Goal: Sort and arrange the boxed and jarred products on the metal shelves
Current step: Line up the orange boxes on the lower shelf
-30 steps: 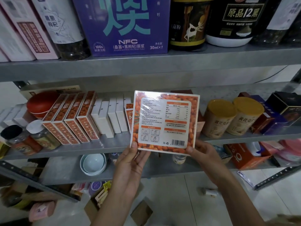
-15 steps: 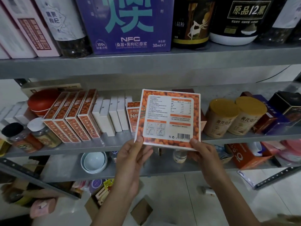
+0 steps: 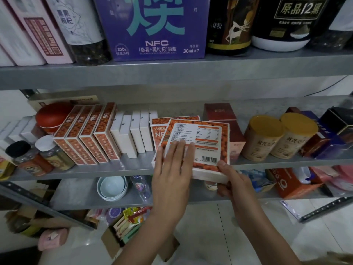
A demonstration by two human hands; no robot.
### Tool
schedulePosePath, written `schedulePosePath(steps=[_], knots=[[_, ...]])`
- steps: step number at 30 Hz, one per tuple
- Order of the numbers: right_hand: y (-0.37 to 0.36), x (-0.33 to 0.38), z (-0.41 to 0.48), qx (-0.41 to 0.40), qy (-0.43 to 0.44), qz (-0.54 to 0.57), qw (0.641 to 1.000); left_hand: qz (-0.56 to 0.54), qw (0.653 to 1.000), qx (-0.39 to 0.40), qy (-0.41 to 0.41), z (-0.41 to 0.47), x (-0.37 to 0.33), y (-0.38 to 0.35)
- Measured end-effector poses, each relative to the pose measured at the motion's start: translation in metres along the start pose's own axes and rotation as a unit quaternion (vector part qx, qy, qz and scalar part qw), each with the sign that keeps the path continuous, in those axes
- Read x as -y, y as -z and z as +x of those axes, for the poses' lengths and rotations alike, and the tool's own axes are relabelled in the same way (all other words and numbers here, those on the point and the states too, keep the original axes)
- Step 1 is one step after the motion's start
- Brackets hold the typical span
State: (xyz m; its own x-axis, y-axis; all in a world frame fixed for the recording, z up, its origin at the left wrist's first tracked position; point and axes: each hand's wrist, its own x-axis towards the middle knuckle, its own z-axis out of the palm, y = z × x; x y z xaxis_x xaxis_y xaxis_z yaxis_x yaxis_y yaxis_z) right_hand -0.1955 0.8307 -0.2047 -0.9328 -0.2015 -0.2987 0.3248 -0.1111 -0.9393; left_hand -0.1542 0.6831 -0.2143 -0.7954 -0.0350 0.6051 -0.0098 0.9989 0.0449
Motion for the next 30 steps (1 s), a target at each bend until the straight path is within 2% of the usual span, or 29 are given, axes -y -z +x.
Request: schedulePosePath(steps=[7,12,16,20,23,27,30], knots=[[0.001,0.007,-0.004,0.095,-0.017,-0.047,0.994,-0.043,0.995,-0.087,-0.025,0.006,0.013,0.001],[0.019,0.026,0.015,0.070,-0.025,-0.023,0.997,-0.109,0.988,-0.091,-0.063,-0.002,0.022,-0.003],[0.025,0.033,0.027,0.061,-0.035,0.032,0.997,-0.124,0.988,-0.058,-0.070,-0.003,0.023,-0.003],[0.014,0.028,0.028,-0.019,-0.027,0.084,0.996,-0.129,0.986,-0.050,-0.090,-0.005,0.014,-0.001],[0.005,0.024,0.024,-0.068,0.000,0.077,0.995,-0.160,0.979,-0.056,-0.113,-0.013,-0.001,0.000],[-0.004,0.022,0.016,-0.054,0.025,0.068,0.996,-0.180,0.976,-0.087,-0.092,-0.017,-0.012,0.003],[-0.002,0.021,0.014,-0.006,0.042,0.019,0.999,-0.223,0.965,-0.116,-0.069,-0.014,-0.008,0.007]])
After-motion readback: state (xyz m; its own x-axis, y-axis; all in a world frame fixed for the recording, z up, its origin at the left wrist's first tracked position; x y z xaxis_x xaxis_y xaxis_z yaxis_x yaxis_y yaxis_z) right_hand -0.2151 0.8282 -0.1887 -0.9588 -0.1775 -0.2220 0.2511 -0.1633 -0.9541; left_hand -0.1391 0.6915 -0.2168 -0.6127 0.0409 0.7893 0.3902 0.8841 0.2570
